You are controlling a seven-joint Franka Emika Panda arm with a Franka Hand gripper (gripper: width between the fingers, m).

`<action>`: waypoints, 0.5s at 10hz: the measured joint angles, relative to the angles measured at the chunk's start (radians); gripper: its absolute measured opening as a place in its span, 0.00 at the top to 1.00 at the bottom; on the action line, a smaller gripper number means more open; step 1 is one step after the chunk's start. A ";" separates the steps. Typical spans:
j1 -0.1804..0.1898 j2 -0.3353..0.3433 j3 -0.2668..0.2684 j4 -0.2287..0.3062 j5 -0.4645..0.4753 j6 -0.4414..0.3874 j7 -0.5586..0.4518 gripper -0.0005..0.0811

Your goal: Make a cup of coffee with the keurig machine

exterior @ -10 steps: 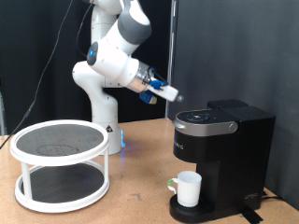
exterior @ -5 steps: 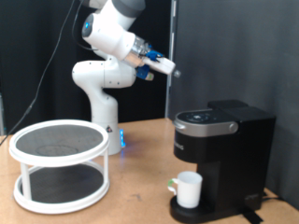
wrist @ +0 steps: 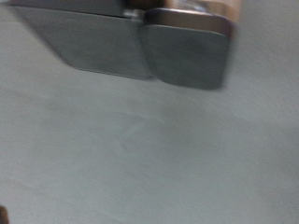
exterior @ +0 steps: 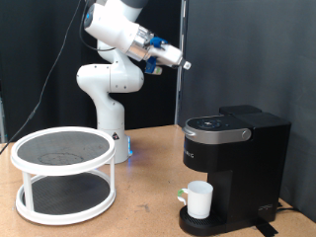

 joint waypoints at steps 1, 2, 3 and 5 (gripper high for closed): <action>-0.001 0.000 0.038 0.025 -0.009 0.078 -0.020 0.09; -0.006 0.003 0.084 0.054 -0.071 0.152 -0.018 0.09; -0.019 0.012 0.127 0.089 -0.168 0.177 0.010 0.09; -0.053 0.055 0.195 0.182 -0.390 0.146 0.124 0.09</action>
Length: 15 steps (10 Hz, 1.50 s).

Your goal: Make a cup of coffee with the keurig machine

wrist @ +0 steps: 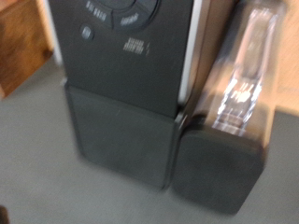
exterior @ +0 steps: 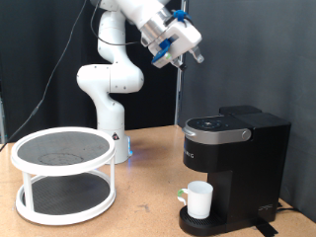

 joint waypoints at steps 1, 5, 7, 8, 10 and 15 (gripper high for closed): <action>-0.014 0.029 0.025 0.044 -0.071 -0.024 0.047 0.09; -0.028 0.074 0.043 0.066 -0.091 -0.031 0.017 0.09; -0.042 0.093 0.080 0.071 -0.187 0.005 0.045 0.09; -0.056 0.117 0.105 0.091 -0.235 0.023 0.090 0.09; -0.079 0.182 0.139 0.144 -0.283 0.057 0.151 0.09; -0.088 0.302 0.160 0.206 -0.380 0.077 0.174 0.09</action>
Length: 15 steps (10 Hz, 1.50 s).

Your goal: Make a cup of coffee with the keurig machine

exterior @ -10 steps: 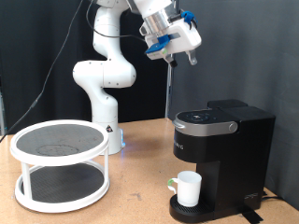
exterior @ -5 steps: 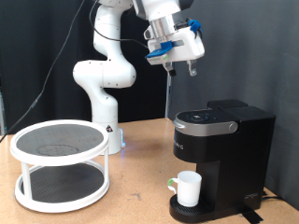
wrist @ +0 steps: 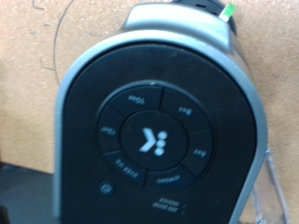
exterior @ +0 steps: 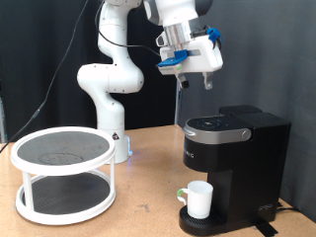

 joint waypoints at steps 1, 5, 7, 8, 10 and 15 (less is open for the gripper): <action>0.000 0.025 0.003 0.012 -0.013 -0.022 0.006 0.09; 0.000 0.133 0.018 0.048 -0.028 -0.052 0.015 0.26; 0.001 0.158 0.026 0.050 -0.028 -0.035 0.015 0.60; 0.001 0.165 0.030 0.050 -0.028 -0.027 0.015 0.60; 0.001 0.181 0.040 0.054 -0.028 -0.025 0.015 0.82; 0.002 0.231 0.064 0.071 -0.057 -0.023 0.052 0.99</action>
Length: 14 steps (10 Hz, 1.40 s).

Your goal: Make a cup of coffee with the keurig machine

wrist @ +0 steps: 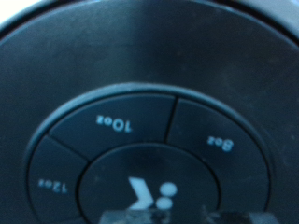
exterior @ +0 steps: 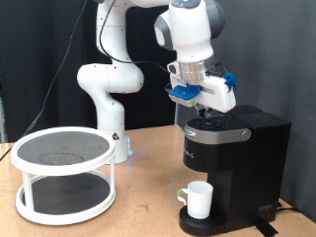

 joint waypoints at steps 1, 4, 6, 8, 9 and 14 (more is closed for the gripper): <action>0.000 0.009 0.001 0.001 -0.006 0.004 0.005 0.99; 0.000 0.035 0.002 0.006 -0.008 0.014 0.008 0.99; 0.000 0.047 0.002 0.018 -0.008 0.006 0.010 0.99; -0.001 0.062 -0.001 0.036 -0.008 -0.027 0.013 0.99; -0.001 0.074 -0.002 0.052 -0.008 -0.056 0.019 0.99; -0.002 0.124 -0.007 0.112 -0.014 -0.152 0.066 0.99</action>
